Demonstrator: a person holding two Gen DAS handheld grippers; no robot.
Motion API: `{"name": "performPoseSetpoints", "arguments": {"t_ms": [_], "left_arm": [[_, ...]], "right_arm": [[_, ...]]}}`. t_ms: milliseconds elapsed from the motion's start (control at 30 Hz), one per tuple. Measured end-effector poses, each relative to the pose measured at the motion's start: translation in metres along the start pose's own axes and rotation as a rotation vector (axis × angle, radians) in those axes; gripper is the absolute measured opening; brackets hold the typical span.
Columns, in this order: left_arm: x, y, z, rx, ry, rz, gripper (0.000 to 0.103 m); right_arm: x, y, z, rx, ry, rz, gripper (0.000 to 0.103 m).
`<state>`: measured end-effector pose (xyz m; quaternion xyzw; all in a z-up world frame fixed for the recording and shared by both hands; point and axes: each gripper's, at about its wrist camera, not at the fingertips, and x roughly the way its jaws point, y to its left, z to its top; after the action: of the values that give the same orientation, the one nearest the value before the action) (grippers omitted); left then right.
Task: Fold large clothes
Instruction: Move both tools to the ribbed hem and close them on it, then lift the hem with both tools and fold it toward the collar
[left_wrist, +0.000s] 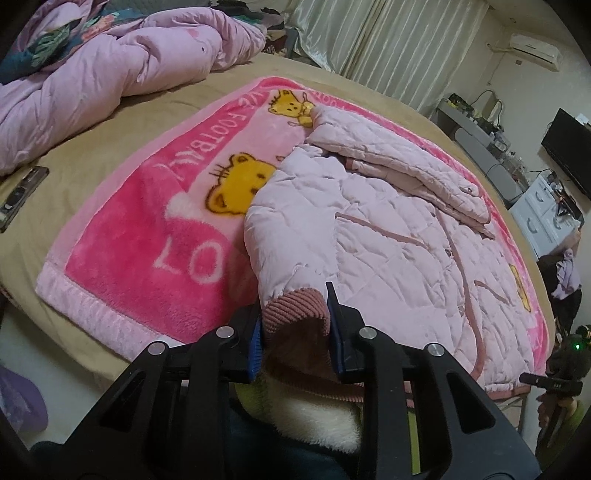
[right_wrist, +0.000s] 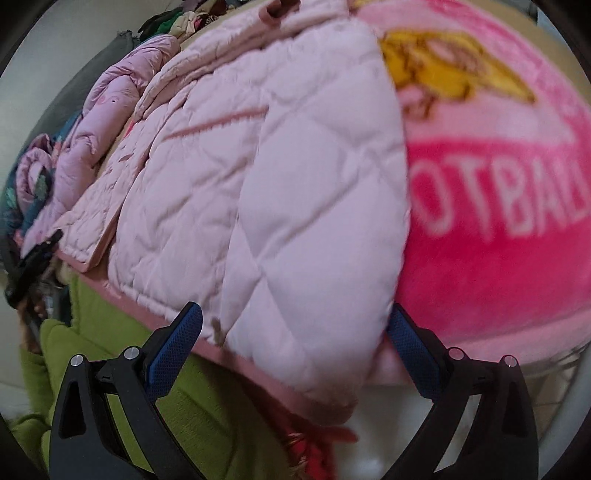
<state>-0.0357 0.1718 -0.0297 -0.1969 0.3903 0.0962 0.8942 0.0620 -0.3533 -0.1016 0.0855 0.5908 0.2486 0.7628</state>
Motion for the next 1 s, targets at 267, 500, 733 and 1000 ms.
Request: {"name": "performPoseSetpoints", "arguments": {"t_ms": [267,500,733,1000], "left_arm": [[0.010,0.007,-0.003,-0.027,0.035,0.024,0.029],[0.021,0.009,-0.007,-0.035,0.080,0.036,0.049],[0.023,0.005,-0.004,-0.048,0.072,0.032,0.028],[0.001,-0.019,0.014,-0.011,-0.034,0.012,0.013]], "right_arm": [[-0.004,-0.008,-0.005,0.089,-0.003,0.096,0.049],[-0.045,0.014,0.006,-0.019,-0.152,0.155,0.021],[-0.078,0.036,0.033,-0.110,-0.311,0.163,0.020],[-0.095,0.036,0.053,-0.115,-0.422,0.195,0.018]]}}
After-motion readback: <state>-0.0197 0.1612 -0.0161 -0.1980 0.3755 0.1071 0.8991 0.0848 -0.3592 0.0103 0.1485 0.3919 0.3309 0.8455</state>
